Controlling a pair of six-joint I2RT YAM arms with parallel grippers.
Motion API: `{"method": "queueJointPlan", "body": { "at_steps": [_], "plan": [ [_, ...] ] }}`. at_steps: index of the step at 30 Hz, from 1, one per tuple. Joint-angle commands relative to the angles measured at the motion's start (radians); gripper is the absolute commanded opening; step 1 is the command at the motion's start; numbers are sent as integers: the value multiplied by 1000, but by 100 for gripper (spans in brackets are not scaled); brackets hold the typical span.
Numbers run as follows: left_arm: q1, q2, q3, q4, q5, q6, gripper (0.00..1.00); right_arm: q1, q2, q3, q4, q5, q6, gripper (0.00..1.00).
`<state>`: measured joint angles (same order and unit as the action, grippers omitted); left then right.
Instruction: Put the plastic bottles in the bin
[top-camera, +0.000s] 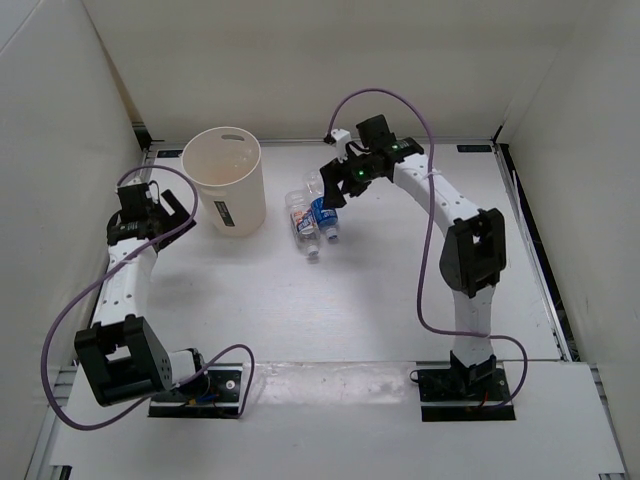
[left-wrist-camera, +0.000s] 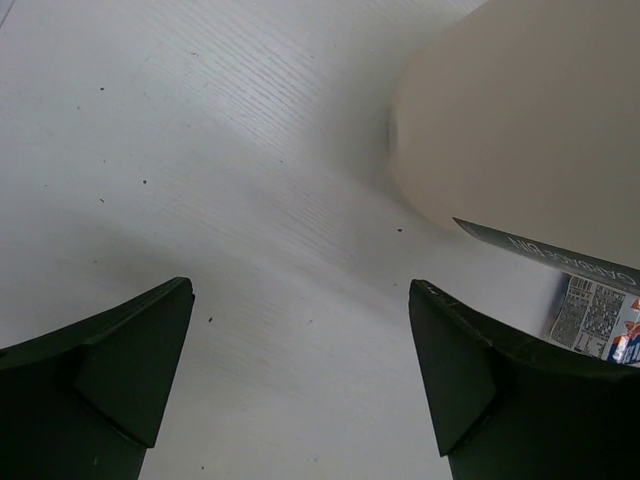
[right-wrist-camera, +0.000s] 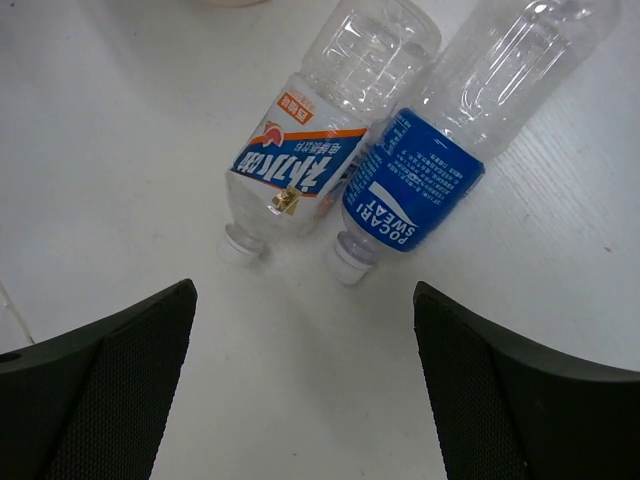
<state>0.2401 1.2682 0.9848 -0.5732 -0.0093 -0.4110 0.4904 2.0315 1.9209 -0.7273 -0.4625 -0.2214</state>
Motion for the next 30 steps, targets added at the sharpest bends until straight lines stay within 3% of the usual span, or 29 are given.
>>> {"method": "queueJointPlan", "body": {
  "at_steps": [1,7,12,26,30],
  "plan": [
    [4,-29,20,5,34,28,100,-44,59,52,23,-134,62,90],
    [2,-10,3,2,71,43,100,-35,182,181,2,-1,120,90],
    [7,-6,-35,19,101,-31,100,-15,252,271,-61,59,120,90],
    [30,-27,-78,72,88,-57,100,-4,490,554,-314,94,152,90],
    [34,-24,-84,62,80,-55,100,-1,515,553,-328,117,149,90]
  ]
}}
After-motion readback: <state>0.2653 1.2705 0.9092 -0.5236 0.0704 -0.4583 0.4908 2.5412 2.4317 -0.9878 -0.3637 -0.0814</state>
